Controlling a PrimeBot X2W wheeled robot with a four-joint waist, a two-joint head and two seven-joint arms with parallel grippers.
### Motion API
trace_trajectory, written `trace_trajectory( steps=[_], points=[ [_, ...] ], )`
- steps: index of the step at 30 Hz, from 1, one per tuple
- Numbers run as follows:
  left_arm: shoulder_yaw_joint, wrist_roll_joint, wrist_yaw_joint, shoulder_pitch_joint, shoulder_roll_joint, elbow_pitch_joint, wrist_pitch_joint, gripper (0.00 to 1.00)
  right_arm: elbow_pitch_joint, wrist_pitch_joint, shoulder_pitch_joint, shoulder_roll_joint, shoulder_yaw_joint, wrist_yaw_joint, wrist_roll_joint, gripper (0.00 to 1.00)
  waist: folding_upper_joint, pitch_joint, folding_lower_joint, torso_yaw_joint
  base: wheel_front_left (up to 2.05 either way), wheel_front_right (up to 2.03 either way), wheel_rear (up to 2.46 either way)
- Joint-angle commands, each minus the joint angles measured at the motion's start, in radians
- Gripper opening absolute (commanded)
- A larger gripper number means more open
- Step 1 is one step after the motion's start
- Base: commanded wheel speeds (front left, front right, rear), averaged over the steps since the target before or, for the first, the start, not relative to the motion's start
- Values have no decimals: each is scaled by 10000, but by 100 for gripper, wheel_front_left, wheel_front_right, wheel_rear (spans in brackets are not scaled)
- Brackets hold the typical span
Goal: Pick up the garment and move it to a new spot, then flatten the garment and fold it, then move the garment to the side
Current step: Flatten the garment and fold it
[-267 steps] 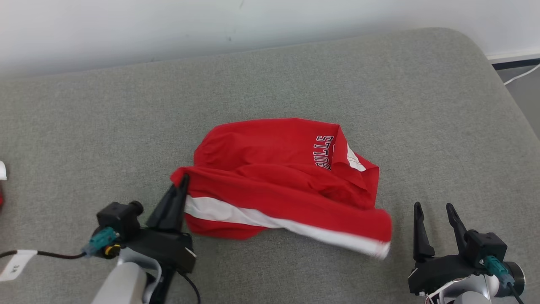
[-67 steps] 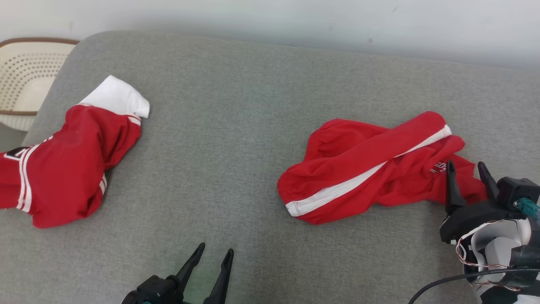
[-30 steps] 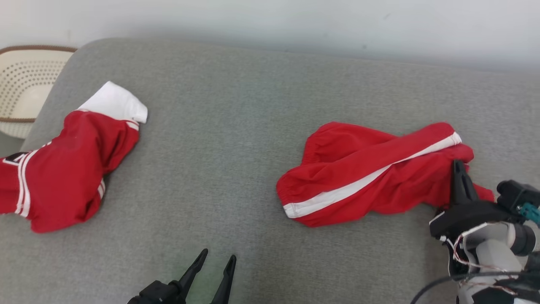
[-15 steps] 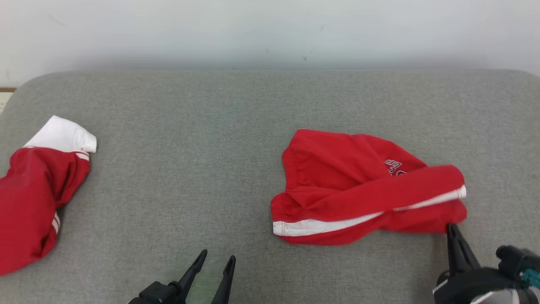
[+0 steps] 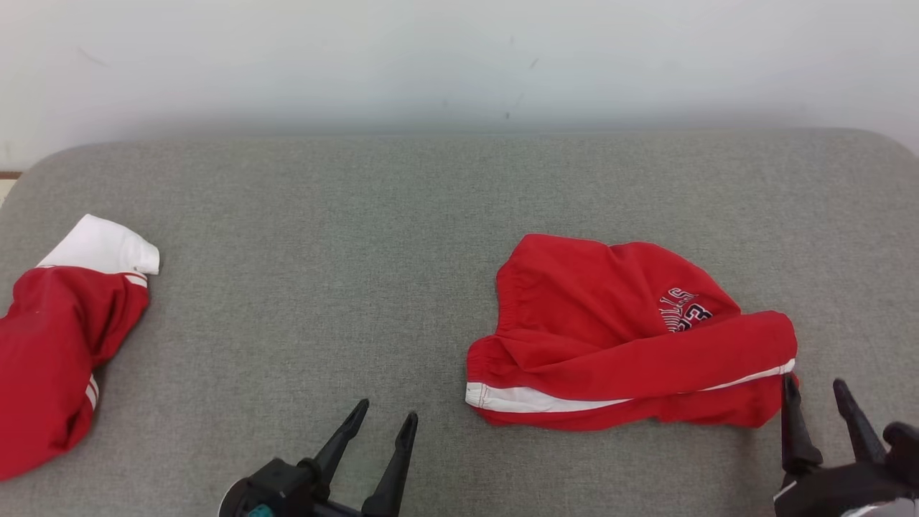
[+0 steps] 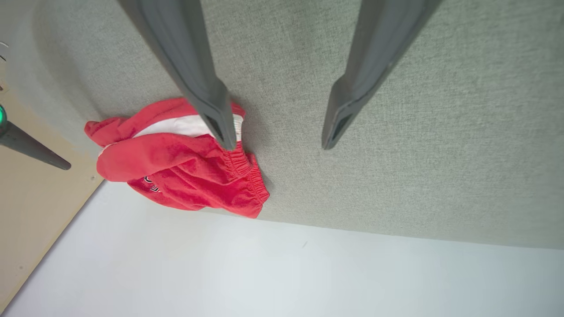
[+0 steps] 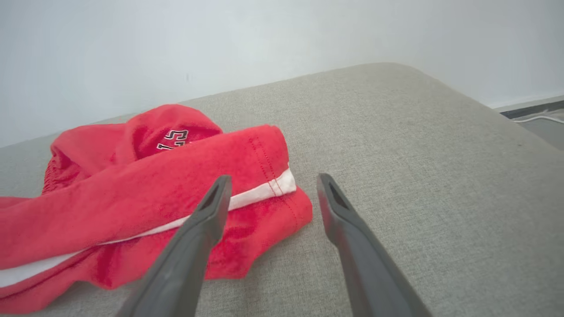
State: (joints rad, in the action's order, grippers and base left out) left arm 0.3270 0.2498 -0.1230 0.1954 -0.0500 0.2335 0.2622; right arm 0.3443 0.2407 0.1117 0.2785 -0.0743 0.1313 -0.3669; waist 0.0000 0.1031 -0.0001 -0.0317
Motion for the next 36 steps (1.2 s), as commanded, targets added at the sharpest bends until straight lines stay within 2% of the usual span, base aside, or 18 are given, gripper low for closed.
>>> trace_trajectory(
  steps=[1,7,16,25,26,27,30,31,32,33,36],
  points=[
    [15,29,-46,69,-13,-24,40,100,-126,73,51,2,3,-11,180,100,0,-13,1,-49,0,0,0],
    [185,92,-41,84,-13,-40,40,100,-451,-91,499,-254,-902,-11,852,100,0,54,1,-74,0,0,0],
    [206,63,-43,-142,-11,153,40,100,26,-253,957,-383,-2619,-11,1144,100,0,103,1,452,0,0,0],
    [92,37,-48,-297,-11,231,40,100,1025,-176,1145,-514,-2289,-11,2101,100,0,109,1,789,0,0,0],
    [113,48,-49,-297,-11,231,40,100,1144,-200,1236,-538,-2236,-11,2206,93,0,127,1,820,0,0,0],
    [132,57,-50,-292,-11,231,40,100,1245,-258,1302,-581,-2207,-11,2310,81,0,142,1,845,0,0,0],
    [170,68,-53,-270,-13,234,40,100,1588,-306,1456,-740,-2088,-11,2477,34,0,184,1,932,0,0,0],
    [159,71,-54,-267,-11,236,40,100,1720,-332,1524,-770,-2047,-11,2539,25,0,195,1,952,0,0,0],
    [155,72,-55,-259,-11,235,40,100,1827,-358,1591,-780,-2004,-11,2581,7,0,211,1,972,0,0,0],
    [142,61,-56,-256,-11,244,40,100,1909,-364,1647,-819,-1944,-11,2580,0,0,226,1,988,0,0,0],
    [109,35,-50,-241,-11,269,40,100,2134,-392,1797,-907,-1847,-11,2671,0,0,275,1,1015,0,0,0]
  ],
)
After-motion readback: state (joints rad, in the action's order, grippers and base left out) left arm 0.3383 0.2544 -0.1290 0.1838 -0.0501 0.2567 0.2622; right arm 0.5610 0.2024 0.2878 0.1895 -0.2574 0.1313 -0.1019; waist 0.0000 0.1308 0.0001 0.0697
